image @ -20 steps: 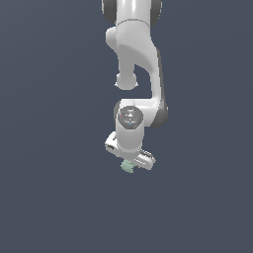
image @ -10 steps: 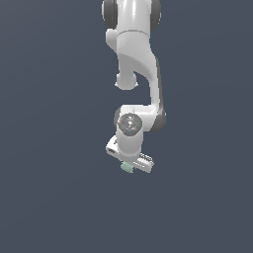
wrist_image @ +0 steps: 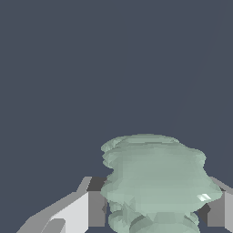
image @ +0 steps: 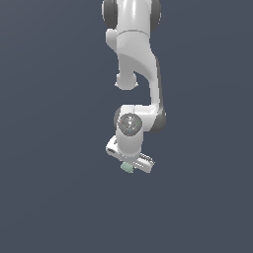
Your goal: Pick up the object and move it to a goal position.
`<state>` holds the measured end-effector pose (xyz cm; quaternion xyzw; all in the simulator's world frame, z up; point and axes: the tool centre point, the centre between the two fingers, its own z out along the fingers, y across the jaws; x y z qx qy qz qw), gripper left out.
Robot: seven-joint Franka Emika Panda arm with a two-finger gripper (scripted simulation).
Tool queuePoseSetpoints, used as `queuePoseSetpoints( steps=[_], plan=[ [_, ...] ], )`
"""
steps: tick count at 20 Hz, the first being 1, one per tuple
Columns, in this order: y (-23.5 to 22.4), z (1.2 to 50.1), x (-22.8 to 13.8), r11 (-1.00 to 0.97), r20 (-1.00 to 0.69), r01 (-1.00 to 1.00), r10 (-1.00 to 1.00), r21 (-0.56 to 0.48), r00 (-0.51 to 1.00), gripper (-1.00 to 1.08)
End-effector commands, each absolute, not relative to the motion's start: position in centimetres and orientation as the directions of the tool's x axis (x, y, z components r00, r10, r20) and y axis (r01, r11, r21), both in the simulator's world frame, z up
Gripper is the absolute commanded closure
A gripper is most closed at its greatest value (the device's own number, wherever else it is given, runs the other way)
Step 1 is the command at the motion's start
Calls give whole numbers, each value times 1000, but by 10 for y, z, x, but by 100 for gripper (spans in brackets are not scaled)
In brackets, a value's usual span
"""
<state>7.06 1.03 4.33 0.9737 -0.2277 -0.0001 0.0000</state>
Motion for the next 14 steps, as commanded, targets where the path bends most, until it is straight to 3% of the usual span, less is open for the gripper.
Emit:
queuePoseSetpoints(
  steps=[1, 8, 14],
  plan=[
    [11, 44, 71, -896, 0, -443, -443, 0, 896, 108],
    [23, 71, 78, -900, 16, -436, -436, -9, 900, 108],
    [50, 134, 91, -907, 51, -420, -421, -28, 906, 108]
  ],
)
